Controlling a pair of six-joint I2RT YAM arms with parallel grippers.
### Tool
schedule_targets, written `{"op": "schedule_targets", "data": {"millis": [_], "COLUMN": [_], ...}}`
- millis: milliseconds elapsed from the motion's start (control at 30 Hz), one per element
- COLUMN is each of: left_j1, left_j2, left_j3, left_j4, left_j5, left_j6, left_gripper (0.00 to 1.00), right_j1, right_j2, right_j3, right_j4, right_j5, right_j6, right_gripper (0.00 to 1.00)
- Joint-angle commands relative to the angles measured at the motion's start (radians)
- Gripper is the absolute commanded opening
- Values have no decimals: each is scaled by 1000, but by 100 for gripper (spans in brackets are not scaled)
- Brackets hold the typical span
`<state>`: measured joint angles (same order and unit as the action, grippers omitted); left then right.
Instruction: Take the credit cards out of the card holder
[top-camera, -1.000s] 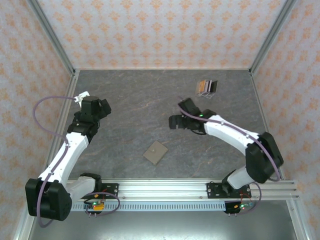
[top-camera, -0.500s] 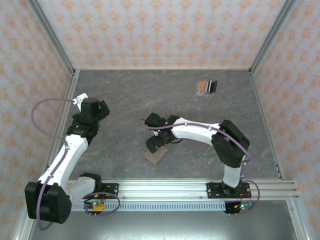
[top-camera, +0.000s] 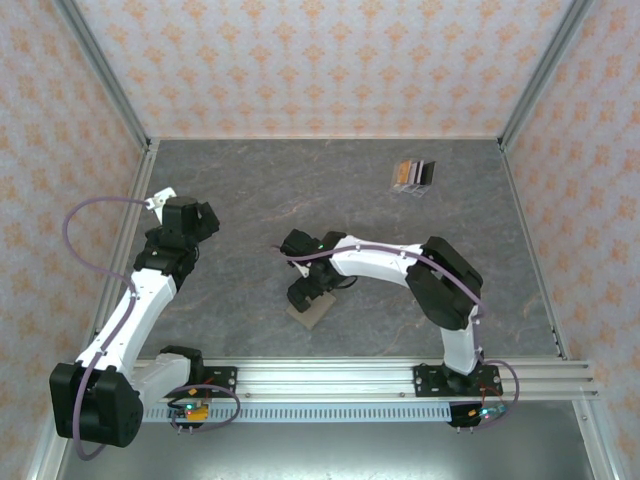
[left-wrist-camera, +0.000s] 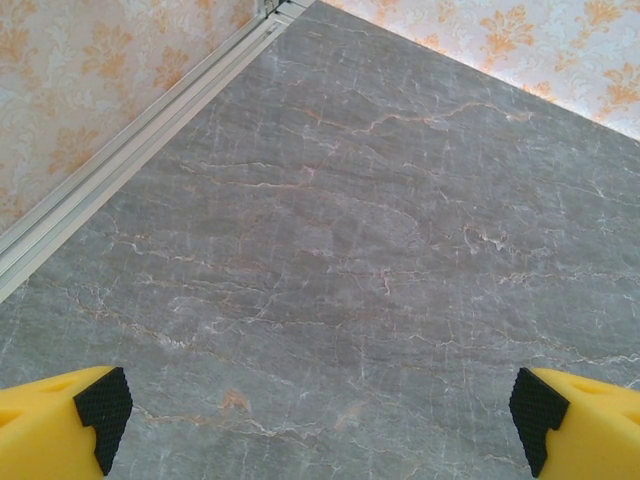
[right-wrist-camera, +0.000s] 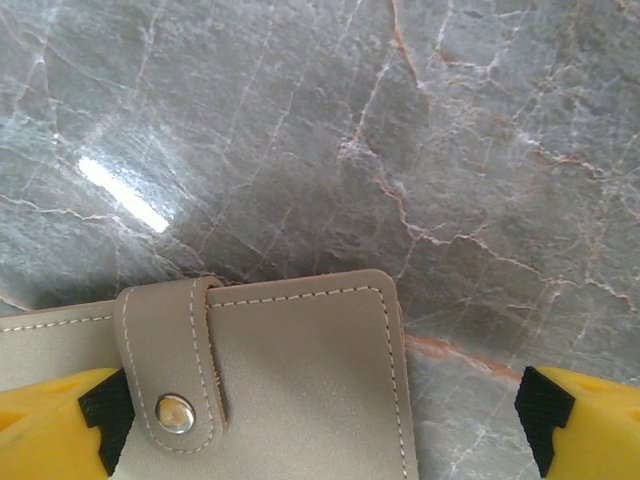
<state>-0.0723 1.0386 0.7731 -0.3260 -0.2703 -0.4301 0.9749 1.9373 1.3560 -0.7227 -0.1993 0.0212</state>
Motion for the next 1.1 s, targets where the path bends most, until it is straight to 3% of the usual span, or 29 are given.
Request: {"op": "schedule_targets", "data": {"millis": [0,233,400,667,833,1067], "left_j1": [-7,-7,-9,-45,-90,-134], "left_j2": [1,21,69,143,176,213], "left_j3": [-19,-4,30,55,49,39], "left_j4": [-19,-44,-99,-106,-58,-10], "left_j5": [-26,16,75,214,279,315], "left_j6": [-20,-33,-36,-72,-142,-185], "left_gripper": [100,100,100,100,100,100], "right_j1": [-3,-137,-265,-363,-381,-385], "right_j2": [27,22,-11,-106,-20,86], "right_j3": [10,-8,-35,-43,47,159], "right_j4": [-47,-15,34,156,103,49], "right_j5": [146,246,213,-83,-69,-98], "right_j6": [8,165,273,246,203,141], "right_gripper": [100,100,100,94,93,99]}}
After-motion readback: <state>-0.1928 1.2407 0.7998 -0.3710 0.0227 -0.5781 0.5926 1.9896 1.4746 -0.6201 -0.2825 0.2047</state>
